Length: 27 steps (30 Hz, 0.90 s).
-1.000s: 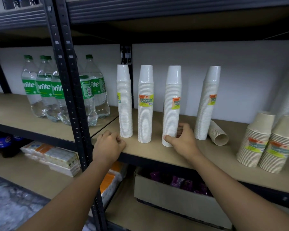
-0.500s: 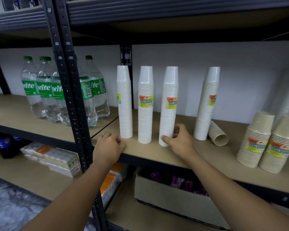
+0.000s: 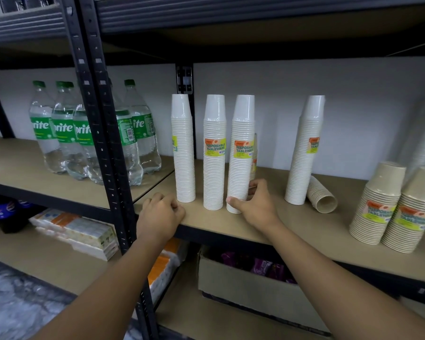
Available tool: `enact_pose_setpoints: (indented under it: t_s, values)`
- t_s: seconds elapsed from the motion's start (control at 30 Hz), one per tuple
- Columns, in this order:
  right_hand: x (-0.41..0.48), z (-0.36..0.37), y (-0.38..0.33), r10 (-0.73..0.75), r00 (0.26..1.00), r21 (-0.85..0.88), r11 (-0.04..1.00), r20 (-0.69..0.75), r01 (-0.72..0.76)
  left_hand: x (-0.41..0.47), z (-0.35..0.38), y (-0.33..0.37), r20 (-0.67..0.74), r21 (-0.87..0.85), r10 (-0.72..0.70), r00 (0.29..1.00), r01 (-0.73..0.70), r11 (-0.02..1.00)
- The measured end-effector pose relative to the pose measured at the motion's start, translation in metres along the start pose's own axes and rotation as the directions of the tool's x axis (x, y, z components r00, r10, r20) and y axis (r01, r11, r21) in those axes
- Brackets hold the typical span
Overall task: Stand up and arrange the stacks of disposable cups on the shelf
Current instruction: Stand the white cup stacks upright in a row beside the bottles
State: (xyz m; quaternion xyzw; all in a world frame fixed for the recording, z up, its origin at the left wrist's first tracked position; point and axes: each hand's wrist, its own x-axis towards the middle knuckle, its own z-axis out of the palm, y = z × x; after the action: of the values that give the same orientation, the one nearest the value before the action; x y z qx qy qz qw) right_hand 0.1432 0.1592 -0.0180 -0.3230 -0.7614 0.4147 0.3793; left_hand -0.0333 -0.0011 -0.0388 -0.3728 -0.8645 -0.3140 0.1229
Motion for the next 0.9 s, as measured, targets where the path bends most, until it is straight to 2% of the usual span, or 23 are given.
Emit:
enact_pose_setpoints:
  t_s: [0.27, 0.57, 0.9]
  values:
    - [-0.0008, 0.0030, 0.0005, -0.015, 0.999, -0.031, 0.999, 0.034, 0.016, 0.0004, 0.0005, -0.0008, -0.002, 0.006, 0.006, 1.000, -0.006, 1.000]
    - [-0.0006, 0.0051, 0.0060, -0.013, 1.000, -0.063, 0.998, 0.007, 0.014, -0.0006, -0.0001, -0.0020, 0.006, -0.001, 0.017, 1.000, -0.017, 1.000]
    - [-0.0010, 0.0042, 0.0043, -0.027, 0.999, -0.042, 0.999, 0.022, 0.028, 0.0002, 0.0009, -0.0018, -0.004, -0.017, 0.018, 1.000, -0.018, 1.000]
